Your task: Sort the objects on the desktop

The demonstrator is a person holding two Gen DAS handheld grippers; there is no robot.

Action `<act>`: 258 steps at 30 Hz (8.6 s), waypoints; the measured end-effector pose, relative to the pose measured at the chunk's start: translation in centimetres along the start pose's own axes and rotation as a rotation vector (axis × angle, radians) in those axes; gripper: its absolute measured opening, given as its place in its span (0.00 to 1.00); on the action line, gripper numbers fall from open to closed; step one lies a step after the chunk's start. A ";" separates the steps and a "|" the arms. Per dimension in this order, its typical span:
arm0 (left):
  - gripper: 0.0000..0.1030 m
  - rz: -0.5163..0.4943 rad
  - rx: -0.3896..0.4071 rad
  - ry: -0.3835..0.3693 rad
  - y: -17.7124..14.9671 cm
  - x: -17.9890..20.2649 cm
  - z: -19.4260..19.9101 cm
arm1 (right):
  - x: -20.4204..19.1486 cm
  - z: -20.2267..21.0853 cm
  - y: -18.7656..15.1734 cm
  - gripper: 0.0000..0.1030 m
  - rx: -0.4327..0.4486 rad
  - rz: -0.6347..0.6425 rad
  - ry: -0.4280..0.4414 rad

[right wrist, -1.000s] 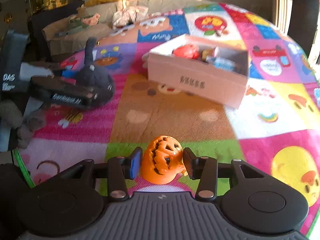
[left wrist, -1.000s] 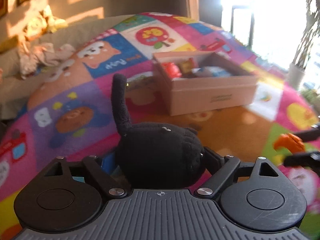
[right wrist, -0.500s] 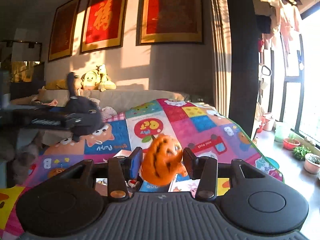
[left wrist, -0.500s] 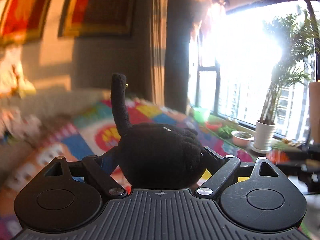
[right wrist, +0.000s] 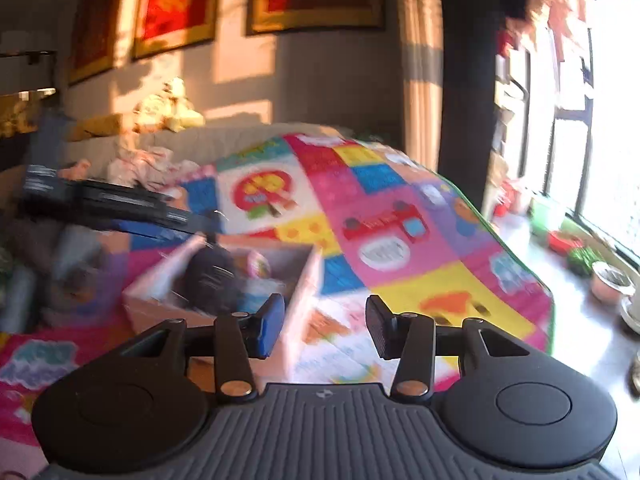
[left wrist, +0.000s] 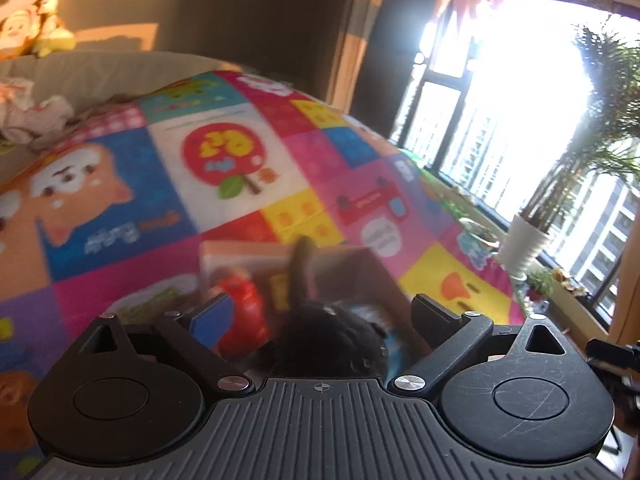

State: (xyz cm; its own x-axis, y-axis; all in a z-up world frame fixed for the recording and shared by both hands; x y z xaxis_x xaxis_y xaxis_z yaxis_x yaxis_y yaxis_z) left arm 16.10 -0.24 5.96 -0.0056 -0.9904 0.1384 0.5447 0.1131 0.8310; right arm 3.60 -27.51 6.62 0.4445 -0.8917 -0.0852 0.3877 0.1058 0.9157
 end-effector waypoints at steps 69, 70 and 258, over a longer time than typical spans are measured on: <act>1.00 -0.125 -0.215 0.002 -14.2 0.0 8.2 | -6.2 0.8 -3.2 0.46 -0.248 0.182 0.188; 1.00 -0.115 -0.211 0.002 -14.0 -0.2 8.1 | -6.4 0.5 -1.2 0.46 -0.200 0.205 0.190; 1.00 -0.186 -0.126 0.197 -14.5 0.2 3.7 | -4.7 -9.2 -9.2 1.00 -0.260 -0.109 -0.022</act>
State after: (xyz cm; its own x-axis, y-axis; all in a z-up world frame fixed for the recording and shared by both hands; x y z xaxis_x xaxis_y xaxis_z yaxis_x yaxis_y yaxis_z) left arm 5.08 -1.74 -4.06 0.0413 -0.9910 -0.1270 0.6495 -0.0700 0.7572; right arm 5.36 -20.20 -5.03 0.3727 -0.9129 -0.1667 0.6274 0.1155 0.7701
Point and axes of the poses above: each gripper's, at about its wrist camera, not at the fingertips, and z roughly against the way its jaws point, x to its right, y to its top, the point moved 5 cm from there along -z, roughly the way its jaws point, and after that the axes turned 14 degrees about y, right-handed, at the moved point
